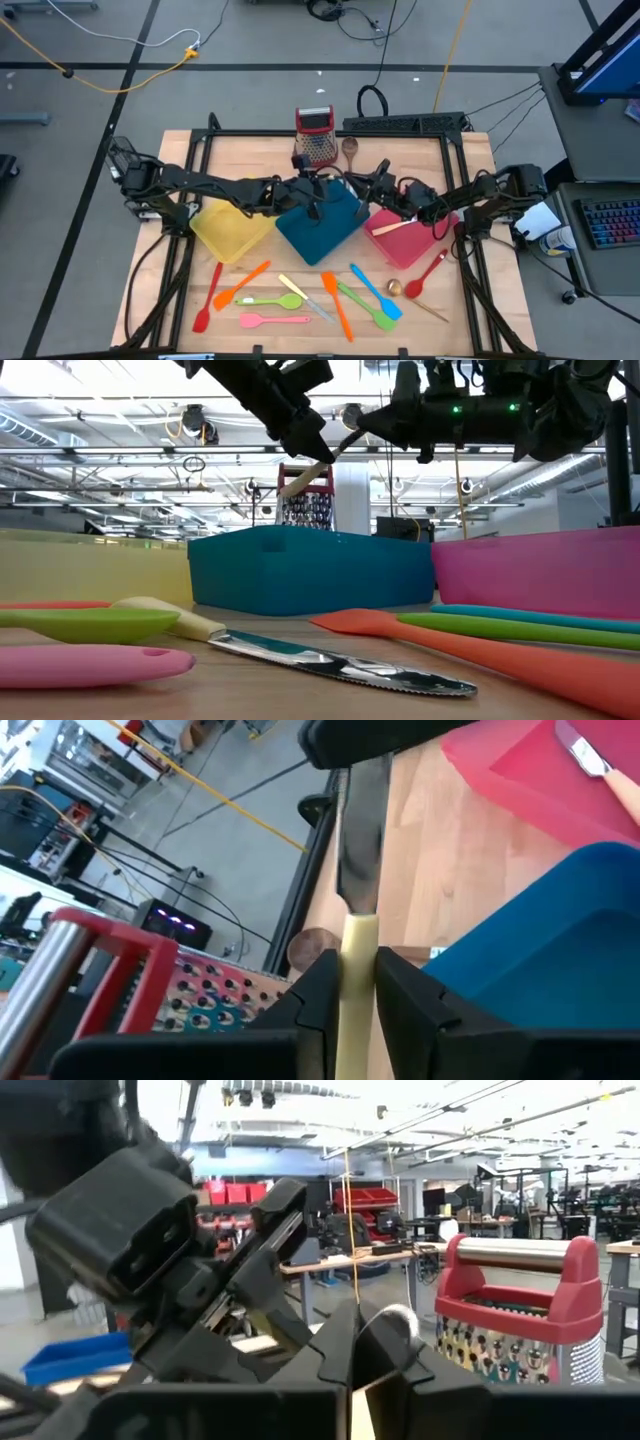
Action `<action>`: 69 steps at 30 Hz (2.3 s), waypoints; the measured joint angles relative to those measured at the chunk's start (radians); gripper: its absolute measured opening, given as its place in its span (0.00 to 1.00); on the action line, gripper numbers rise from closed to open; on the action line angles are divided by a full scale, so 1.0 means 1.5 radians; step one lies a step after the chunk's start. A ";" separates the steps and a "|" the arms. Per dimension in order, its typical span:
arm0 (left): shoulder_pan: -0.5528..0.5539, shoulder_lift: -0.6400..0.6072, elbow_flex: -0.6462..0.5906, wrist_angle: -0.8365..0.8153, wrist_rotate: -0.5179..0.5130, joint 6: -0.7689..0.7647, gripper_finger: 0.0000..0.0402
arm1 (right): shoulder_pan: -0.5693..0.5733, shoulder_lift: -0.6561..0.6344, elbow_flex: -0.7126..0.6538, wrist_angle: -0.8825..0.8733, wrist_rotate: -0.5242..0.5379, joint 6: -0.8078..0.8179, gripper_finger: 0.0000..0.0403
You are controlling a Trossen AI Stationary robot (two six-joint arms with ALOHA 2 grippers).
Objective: Pick & Place Kitchen Items
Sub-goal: Put the yellow table knife into the red bin
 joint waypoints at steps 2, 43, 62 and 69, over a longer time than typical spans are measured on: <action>-0.001 0.000 0.000 -0.006 0.001 0.000 0.19 | 0.003 0.000 0.000 -0.011 0.001 -0.007 0.01; -0.039 -0.024 0.001 -0.255 -0.001 -0.195 0.23 | 0.165 -0.691 -0.001 -1.132 0.073 0.499 0.00; -0.039 -0.024 0.001 -0.331 -0.001 -0.244 0.23 | 0.165 -0.728 -0.100 -1.269 0.041 0.741 0.00; -0.039 -0.024 0.001 -0.332 -0.001 -0.258 0.23 | 0.163 -0.731 -0.228 -1.043 -0.036 0.714 0.02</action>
